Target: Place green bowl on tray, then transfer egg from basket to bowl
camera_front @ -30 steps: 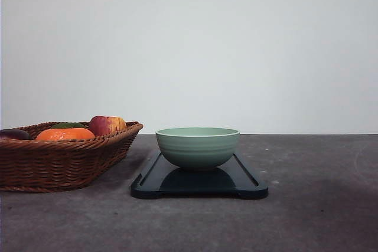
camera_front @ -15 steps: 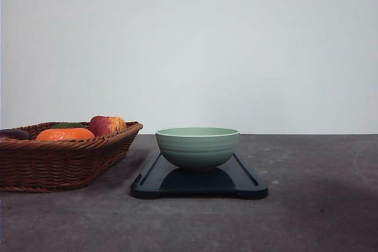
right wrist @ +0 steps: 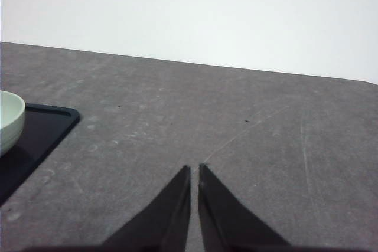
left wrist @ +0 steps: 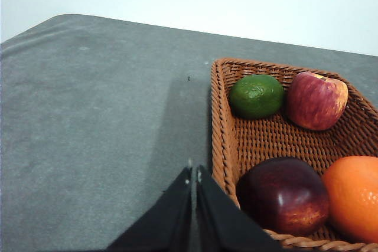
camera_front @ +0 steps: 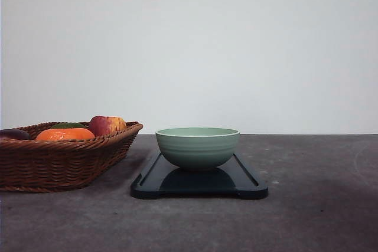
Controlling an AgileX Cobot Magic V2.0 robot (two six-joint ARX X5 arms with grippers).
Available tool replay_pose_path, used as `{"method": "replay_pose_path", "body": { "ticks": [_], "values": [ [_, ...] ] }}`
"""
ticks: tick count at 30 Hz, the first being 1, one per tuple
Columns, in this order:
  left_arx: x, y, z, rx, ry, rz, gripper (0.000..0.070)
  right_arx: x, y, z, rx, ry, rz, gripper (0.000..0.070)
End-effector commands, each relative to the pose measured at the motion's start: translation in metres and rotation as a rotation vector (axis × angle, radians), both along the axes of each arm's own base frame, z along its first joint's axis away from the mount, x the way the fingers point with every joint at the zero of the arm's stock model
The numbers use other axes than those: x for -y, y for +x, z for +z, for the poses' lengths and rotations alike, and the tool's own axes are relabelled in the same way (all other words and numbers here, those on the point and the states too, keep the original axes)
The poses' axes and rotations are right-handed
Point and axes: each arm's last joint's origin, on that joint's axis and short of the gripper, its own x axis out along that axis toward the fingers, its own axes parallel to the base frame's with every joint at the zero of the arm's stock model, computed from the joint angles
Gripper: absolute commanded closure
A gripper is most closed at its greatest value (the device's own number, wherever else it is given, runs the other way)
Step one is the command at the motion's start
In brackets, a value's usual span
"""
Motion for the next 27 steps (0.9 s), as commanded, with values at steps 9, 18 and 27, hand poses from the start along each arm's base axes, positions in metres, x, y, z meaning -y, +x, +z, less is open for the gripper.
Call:
{"method": "replay_pose_path", "body": {
  "ticks": [9, 18, 27],
  "values": [
    [-0.0003, 0.0011, -0.0051, -0.005, -0.003, 0.005, 0.0700, 0.0002, 0.0004, -0.0002, 0.006, 0.017, -0.003, 0.0684],
    [-0.0003, 0.0011, -0.0052, -0.005, -0.003, 0.005, 0.0700, 0.0002, 0.0004, -0.0002, 0.006, 0.017, -0.004, 0.0684],
    [-0.0003, 0.0011, -0.0051, -0.005, -0.003, 0.005, 0.0700, 0.0002, 0.0004, -0.0002, 0.006, 0.017, -0.003, 0.0684]
  ]
}}
